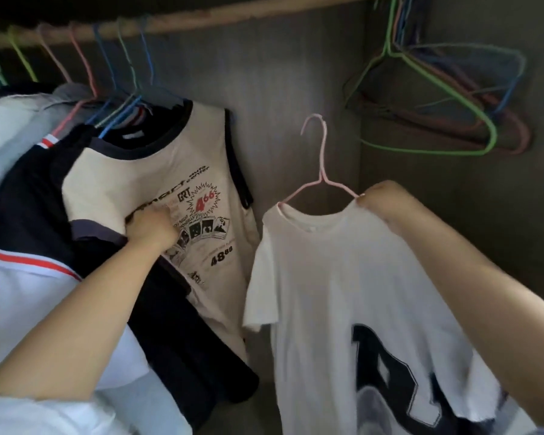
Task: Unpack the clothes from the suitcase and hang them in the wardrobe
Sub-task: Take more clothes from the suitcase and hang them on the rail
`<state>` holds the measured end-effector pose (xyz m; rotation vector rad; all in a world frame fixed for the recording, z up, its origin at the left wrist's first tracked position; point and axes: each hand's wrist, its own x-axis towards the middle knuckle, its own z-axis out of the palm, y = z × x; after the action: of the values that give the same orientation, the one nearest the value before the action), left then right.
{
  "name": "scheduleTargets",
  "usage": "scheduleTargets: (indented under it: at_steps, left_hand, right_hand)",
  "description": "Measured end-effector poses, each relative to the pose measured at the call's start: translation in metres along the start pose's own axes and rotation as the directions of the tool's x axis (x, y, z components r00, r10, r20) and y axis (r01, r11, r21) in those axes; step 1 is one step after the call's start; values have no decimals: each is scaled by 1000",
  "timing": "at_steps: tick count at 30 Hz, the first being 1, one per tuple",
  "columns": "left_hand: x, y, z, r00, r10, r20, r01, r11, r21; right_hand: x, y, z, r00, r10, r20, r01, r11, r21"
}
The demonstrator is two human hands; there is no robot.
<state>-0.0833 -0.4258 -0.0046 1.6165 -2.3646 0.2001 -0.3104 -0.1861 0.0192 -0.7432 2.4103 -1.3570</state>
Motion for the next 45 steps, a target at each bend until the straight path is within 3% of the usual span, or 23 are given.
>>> scheduleTargets:
  at_steps: [3,6,8,10,15,22,26,30,38,42,45]
  left_hand:
    - [-3,12,-6,965,205,-162,-183,973,140]
    - [-1,20,-27,853,357,-381,-294,931,216]
    - [2,21,-49,767,390,-509,-287,919,271]
    - [6,18,-72,754,368,-544,-219,922,320]
    - [17,10,-112,879,75,-470,-15,992,128]
    - [24,-12,-129,950,138,-280,-81,975,206]
    - [22,-18,-129,950,156,-270,-123,983,137]
    - [20,-18,-132,945,188,-268,-166,981,103]
    - [14,-20,-132,933,228,-279,-234,972,11]
    - [5,-44,-126,919,253,-302,-318,929,-188]
    - [-11,-61,-123,911,260,-319,-328,927,-182]
  right_hand:
    - [0,-16,27,999,-35,-1,33,948,315]
    - [-2,-45,43,995,-69,-69,96,831,548]
    - [-5,-67,47,964,-187,-187,257,827,500]
    - [-8,-90,54,889,-362,-279,448,811,375]
    - [-8,-149,68,803,-541,-250,594,758,270]
    - [4,-221,95,807,-584,-85,580,757,302]
    - [8,-233,112,855,-518,-40,498,796,343]
    - [7,-229,125,878,-478,31,452,849,273]
    - [-4,-230,149,908,-418,14,390,859,331]
    - [-10,-228,155,901,-427,71,401,885,235]
    - [-24,-222,154,847,-530,39,531,848,-10]
